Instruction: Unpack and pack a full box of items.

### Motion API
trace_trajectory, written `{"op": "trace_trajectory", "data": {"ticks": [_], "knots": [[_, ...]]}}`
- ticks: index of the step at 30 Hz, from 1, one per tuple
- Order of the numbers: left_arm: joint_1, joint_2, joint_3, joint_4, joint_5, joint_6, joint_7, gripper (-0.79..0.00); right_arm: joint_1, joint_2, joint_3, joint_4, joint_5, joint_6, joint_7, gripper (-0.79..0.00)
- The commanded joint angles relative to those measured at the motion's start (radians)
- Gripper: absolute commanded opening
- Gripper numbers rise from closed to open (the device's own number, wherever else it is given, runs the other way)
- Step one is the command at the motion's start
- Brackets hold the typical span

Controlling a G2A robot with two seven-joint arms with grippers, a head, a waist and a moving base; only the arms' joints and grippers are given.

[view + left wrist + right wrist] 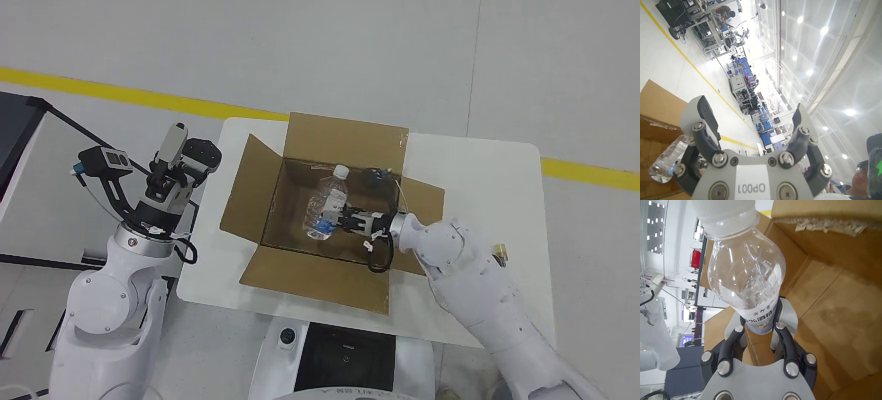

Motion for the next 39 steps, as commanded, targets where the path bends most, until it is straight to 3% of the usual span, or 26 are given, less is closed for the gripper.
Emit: {"op": "trace_trajectory", "data": {"ticks": [1, 9, 15, 16, 17, 19, 21, 23, 25, 32, 35, 39], "knots": [[0.000, 0.000, 0.000, 0.000, 0.000, 0.000, 0.000, 0.000, 0.050, -0.013, -0.044, 0.049, 0.009, 0.020, 0.019, -0.785], [0.000, 0.000, 0.000, 0.000, 0.000, 0.000, 0.000, 0.000, 0.214, -0.080, -0.213, 0.198, 0.011, 0.092, 0.049, -0.785], [0.000, 0.000, 0.000, 0.000, 0.000, 0.000, 0.000, 0.000, 0.269, -0.113, -0.267, 0.305, 0.024, 0.077, 0.032, -0.785], [0.000, 0.000, 0.000, 0.000, 0.000, 0.000, 0.000, 0.000, 0.273, -0.116, -0.269, 0.317, 0.024, 0.074, 0.024, -0.754], [0.000, 0.000, 0.000, 0.000, 0.000, 0.000, 0.000, 0.000, 0.276, -0.119, -0.272, 0.326, 0.025, 0.068, 0.019, -0.591], [0.000, 0.000, 0.000, 0.000, 0.000, 0.000, 0.000, 0.000, 0.282, -0.124, -0.274, 0.340, 0.029, 0.054, 0.005, -0.536], [0.000, 0.000, 0.000, 0.000, 0.000, 0.000, 0.000, 0.000, 0.284, -0.126, -0.274, 0.347, 0.029, 0.044, -0.002, -0.403], [0.000, 0.000, 0.000, 0.000, 0.000, 0.000, 0.000, 0.000, 0.287, -0.127, -0.269, 0.349, 0.026, 0.036, -0.008, -0.077], [0.000, 0.000, 0.000, 0.000, 0.000, 0.000, 0.000, 0.000, 0.288, -0.126, -0.262, 0.345, 0.023, 0.029, -0.012, 0.000], [0.000, 0.000, 0.000, 0.000, 0.000, 0.000, 0.000, 0.000, 0.250, -0.093, -0.185, 0.298, -0.010, -0.011, -0.009, 0.000], [0.000, 0.000, 0.000, 0.000, 0.000, 0.000, 0.000, 0.000, 0.209, -0.065, -0.117, 0.195, -0.025, -0.010, 0.006, -0.089], [0.000, 0.000, 0.000, 0.000, 0.000, 0.000, 0.000, 0.000, 0.123, -0.016, 0.023, 0.002, -0.064, 0.017, 0.044, -0.022]]}}
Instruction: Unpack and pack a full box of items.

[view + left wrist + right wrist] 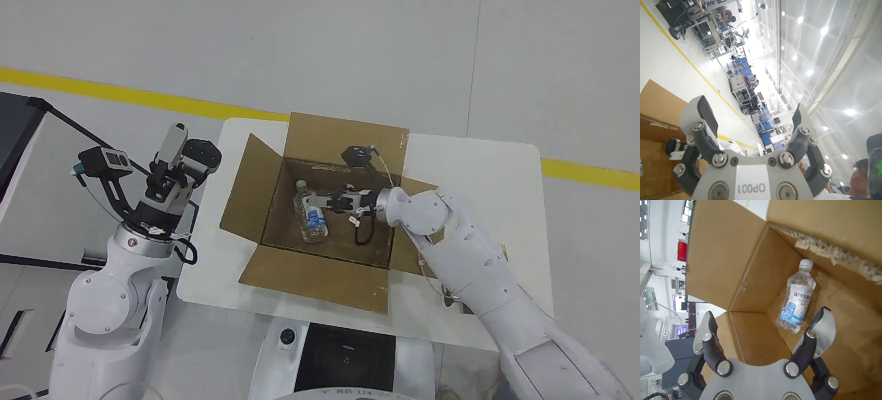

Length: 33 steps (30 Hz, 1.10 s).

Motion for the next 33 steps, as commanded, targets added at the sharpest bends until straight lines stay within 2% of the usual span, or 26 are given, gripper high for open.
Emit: {"op": "trace_trajectory", "data": {"ticks": [1, 9, 33], "knots": [[0.000, 0.000, 0.000, 0.000, 0.000, 0.000, 0.000, 0.000, -0.051, 0.025, 0.084, -0.123, -0.034, 0.008, 0.014, 0.000], [0.000, 0.000, 0.000, 0.000, 0.000, 0.000, 0.000, 0.000, -0.399, 0.109, 0.491, -0.584, -0.153, 0.048, 0.053, 0.000], [0.000, 0.000, 0.000, 0.000, 0.000, 0.000, 0.000, 0.000, -0.399, 0.109, 0.491, -0.584, -0.153, 0.048, 0.053, 0.000]]}}
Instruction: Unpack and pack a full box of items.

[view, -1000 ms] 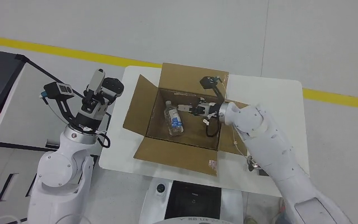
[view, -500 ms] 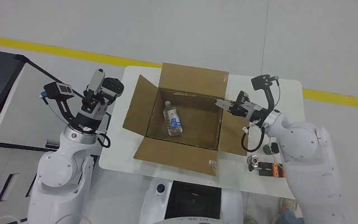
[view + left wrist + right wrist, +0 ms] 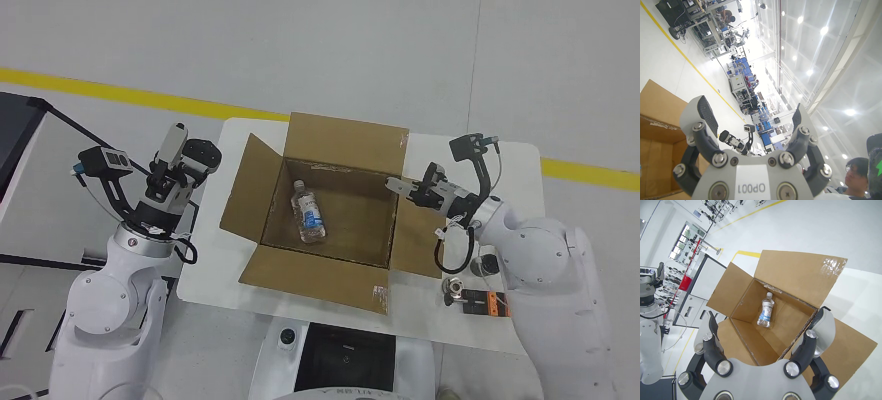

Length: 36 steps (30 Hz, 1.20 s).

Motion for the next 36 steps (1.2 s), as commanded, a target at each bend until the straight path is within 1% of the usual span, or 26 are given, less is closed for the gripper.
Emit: {"op": "trace_trajectory", "data": {"ticks": [1, 2, 7, 9, 12, 17, 24, 25, 27, 28, 36], "knots": [[0.000, 0.000, 0.000, 0.000, 0.000, 0.000, 0.000, 0.000, 0.000, 0.000, 0.000, 0.000, 0.000, 0.000, 0.000, 0.000], [0.000, 0.000, 0.000, 0.000, 0.000, 0.000, 0.000, 0.000, 0.000, 0.000, 0.000, 0.000, 0.000, 0.000, 0.000, 0.000], [0.000, 0.000, 0.000, 0.000, 0.000, 0.000, 0.000, 0.000, -0.045, 0.005, 0.039, -0.118, 0.004, -0.009, -0.065, 0.000], [0.000, 0.000, 0.000, 0.000, 0.000, 0.000, 0.000, 0.000, -0.079, 0.008, 0.056, -0.169, -0.023, -0.016, -0.092, 0.000], [0.000, 0.000, 0.000, 0.000, 0.000, 0.000, 0.000, 0.000, -0.137, 0.012, 0.092, -0.232, -0.113, -0.028, -0.158, 0.000], [0.000, 0.000, 0.000, 0.000, 0.000, 0.000, 0.000, 0.000, -0.269, 0.017, 0.164, -0.294, -0.201, 0.006, -0.242, 0.000], [0.000, 0.000, 0.000, 0.000, 0.000, 0.000, 0.000, 0.000, -0.461, 0.018, 0.339, -0.315, -0.308, 0.038, -0.379, 0.000], [0.000, 0.000, 0.000, 0.000, 0.000, 0.000, 0.000, 0.000, -0.486, 0.017, 0.363, -0.314, -0.300, 0.048, -0.396, 0.000], [0.000, 0.000, 0.000, 0.000, 0.000, 0.000, 0.000, 0.000, -0.522, 0.008, 0.402, -0.306, -0.118, 0.108, -0.422, 0.000], [0.000, 0.000, 0.000, 0.000, 0.000, 0.000, 0.000, 0.000, -0.522, 0.007, 0.411, -0.314, -0.100, 0.107, -0.424, 0.000], [0.000, 0.000, 0.000, 0.000, 0.000, 0.000, 0.000, 0.000, -0.522, 0.007, 0.411, -0.314, -0.100, 0.107, -0.424, 0.000]]}}
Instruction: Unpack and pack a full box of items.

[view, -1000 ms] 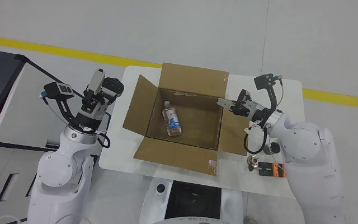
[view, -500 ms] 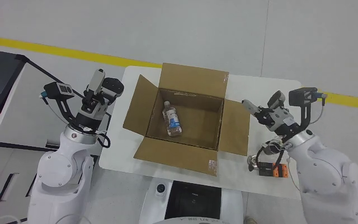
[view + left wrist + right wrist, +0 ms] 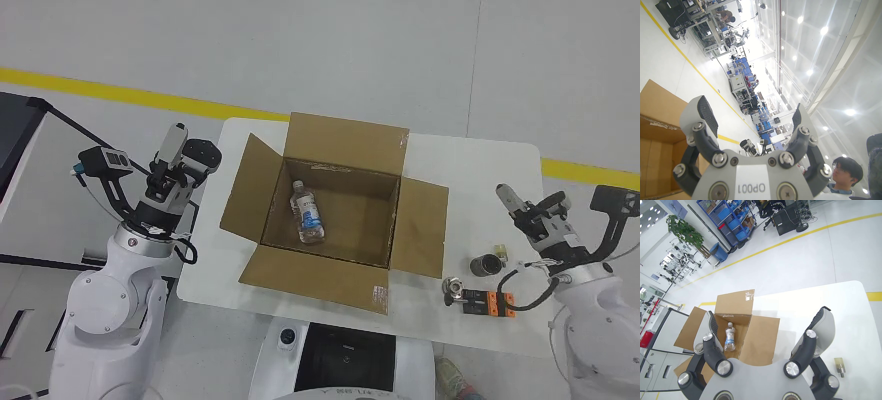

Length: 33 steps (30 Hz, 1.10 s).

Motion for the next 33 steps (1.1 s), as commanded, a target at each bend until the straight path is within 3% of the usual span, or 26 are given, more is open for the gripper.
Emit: {"op": "trace_trajectory", "data": {"ticks": [1, 6, 15, 18, 27, 28, 30, 32, 33], "knots": [[0.000, 0.000, 0.000, 0.000, 0.000, 0.000, 0.000, 0.000, 0.000, 0.000, 0.000, 0.000, 0.000, 0.000, 0.000, 0.000], [0.000, 0.000, 0.000, 0.000, 0.000, 0.000, 0.000, 0.000, -0.076, -0.003, 0.056, -0.010, 0.002, 0.040, 0.007, 0.000], [0.000, 0.000, 0.000, 0.000, 0.000, 0.000, 0.000, 0.000, -0.443, -0.031, 0.256, -0.053, -0.013, 0.001, -0.044, 0.000], [0.000, 0.000, 0.000, 0.000, 0.000, 0.000, 0.000, 0.000, -0.443, -0.043, 0.255, 0.033, -0.123, -0.004, -0.013, 0.000], [0.000, 0.000, 0.000, 0.000, 0.000, 0.000, 0.000, 0.000, -0.431, -0.047, 0.237, 0.043, -0.145, -0.006, 0.008, 0.000], [0.000, 0.000, 0.000, 0.000, 0.000, 0.000, 0.000, 0.000, -0.417, -0.046, 0.226, 0.060, -0.162, -0.008, 0.012, -0.022], [0.000, 0.000, 0.000, 0.000, 0.000, 0.000, 0.000, 0.000, -0.390, -0.040, 0.209, 0.098, -0.253, -0.022, 0.056, -0.286], [0.000, 0.000, 0.000, 0.000, 0.000, 0.000, 0.000, 0.000, -0.362, -0.035, 0.189, 0.132, -0.322, -0.038, 0.091, -0.397], [0.000, 0.000, 0.000, 0.000, 0.000, 0.000, 0.000, 0.000, -0.344, -0.032, 0.187, 0.144, -0.350, -0.045, 0.110, -0.416]]}}
